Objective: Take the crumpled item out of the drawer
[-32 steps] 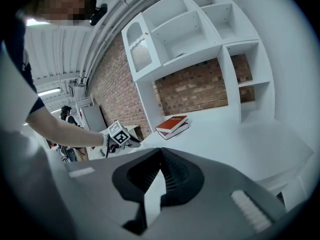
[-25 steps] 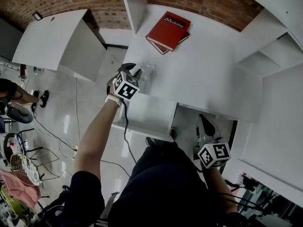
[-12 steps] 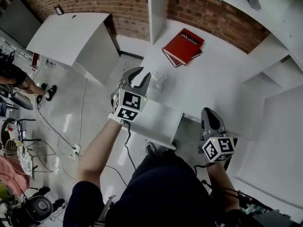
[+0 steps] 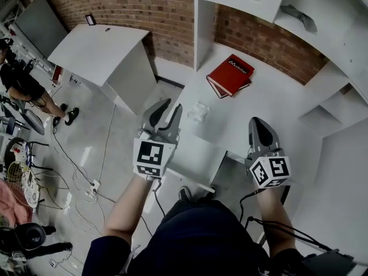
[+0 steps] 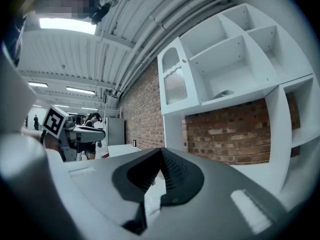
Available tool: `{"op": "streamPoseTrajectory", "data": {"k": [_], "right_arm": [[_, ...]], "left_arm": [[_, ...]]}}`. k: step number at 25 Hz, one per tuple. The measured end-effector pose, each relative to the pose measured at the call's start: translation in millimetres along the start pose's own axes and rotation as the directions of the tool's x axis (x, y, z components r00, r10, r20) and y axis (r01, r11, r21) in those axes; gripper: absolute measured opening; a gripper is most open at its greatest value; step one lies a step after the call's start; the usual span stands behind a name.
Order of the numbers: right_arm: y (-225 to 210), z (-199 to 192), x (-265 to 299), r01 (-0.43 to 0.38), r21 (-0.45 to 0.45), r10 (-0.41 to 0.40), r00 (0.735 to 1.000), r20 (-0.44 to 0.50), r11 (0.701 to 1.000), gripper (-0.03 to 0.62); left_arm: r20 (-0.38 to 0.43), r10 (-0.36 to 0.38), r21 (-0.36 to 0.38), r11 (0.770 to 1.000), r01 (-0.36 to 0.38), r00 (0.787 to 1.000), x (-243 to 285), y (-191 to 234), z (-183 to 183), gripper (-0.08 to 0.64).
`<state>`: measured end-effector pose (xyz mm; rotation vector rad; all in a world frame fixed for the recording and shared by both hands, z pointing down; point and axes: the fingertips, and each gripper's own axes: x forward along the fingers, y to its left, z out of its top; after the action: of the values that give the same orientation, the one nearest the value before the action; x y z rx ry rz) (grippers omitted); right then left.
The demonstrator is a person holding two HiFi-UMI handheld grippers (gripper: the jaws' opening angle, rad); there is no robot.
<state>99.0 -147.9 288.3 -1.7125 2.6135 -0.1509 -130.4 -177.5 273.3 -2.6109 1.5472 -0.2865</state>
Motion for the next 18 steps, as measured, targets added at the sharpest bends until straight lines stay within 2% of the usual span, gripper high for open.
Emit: {"op": "streamPoseTrajectory", "data": {"k": [5, 11, 15, 18], "right_arm": [[26, 27, 7, -0.061, -0.017, 0.062, 0.996, 0.067, 0.998, 0.003], [59, 31, -1, -0.118, -0.013, 0.119, 0.988, 0.097, 0.993, 0.003], [70, 29, -8, -0.118, -0.008, 0.118, 0.988, 0.102, 0.993, 0.003], [71, 28, -14, -0.110, -0.005, 0.110, 0.989, 0.103, 0.994, 0.002]], "left_arm": [[0.033, 0.047, -0.067, 0.997, -0.045, 0.998, -32, -8, 9, 0.120], [0.061, 0.110, -0.116, 0.988, -0.102, 0.992, -66, -14, 10, 0.120], [0.037, 0.126, -0.148, 0.982, -0.120, 0.991, -79, -13, -2, 0.083], [0.019, 0.130, -0.150, 0.981, -0.126, 0.991, -87, -12, -13, 0.026]]}}
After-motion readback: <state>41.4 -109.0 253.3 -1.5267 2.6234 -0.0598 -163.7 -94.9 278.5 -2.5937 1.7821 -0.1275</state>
